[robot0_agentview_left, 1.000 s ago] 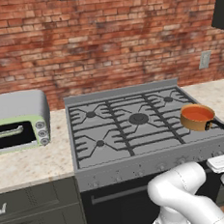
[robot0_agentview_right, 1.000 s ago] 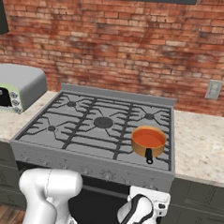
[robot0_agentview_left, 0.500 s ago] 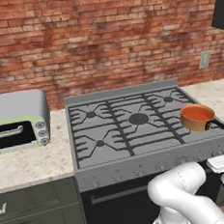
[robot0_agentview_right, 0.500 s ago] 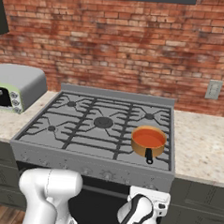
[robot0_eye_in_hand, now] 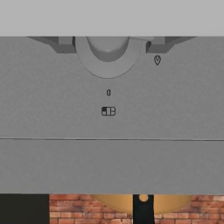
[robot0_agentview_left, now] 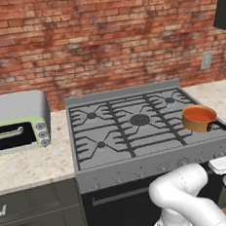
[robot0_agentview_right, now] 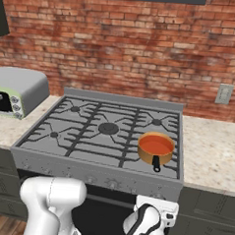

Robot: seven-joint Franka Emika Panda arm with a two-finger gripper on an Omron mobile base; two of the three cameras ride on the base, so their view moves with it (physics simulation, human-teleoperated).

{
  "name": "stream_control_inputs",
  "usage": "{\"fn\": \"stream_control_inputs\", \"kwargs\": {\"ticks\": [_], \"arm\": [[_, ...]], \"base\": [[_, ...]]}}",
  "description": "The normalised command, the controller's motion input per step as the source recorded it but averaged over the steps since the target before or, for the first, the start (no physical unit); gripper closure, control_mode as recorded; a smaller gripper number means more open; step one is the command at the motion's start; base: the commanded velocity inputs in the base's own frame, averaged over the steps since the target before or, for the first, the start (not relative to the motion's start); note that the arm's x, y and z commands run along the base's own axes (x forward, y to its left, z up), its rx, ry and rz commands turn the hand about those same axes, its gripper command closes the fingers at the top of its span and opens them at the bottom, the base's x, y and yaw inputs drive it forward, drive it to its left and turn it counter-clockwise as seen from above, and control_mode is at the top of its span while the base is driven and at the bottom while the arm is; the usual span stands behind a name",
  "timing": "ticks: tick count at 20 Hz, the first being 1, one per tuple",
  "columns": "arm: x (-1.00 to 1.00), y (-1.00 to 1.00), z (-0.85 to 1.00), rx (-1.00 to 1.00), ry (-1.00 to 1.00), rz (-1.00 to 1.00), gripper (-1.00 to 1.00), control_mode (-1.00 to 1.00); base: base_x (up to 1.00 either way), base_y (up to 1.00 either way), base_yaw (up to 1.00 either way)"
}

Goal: Wait until the marinara sauce is simmered to a deep red color and then turn off the stove.

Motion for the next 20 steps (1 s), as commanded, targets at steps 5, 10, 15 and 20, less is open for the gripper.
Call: {"fn": "stream_control_inputs", "kwargs": {"ticks": [5,10,15,20], "arm": [[0.00,0.00,0.00,0.00,0.00,0.00,1.00,-1.00],[0.00,0.00,0.00,0.00,0.00,0.00,1.00,-1.00],[0.00,0.00,0.00,0.00,0.00,0.00,1.00,-1.00],[0.00,0.00,0.00,0.00,0.00,0.00,1.00,-1.00]], "base": [[0.00,0.00,0.00],[0.00,0.00,0.00],[0.00,0.00,0.00],[0.00,0.00,0.00]]}}
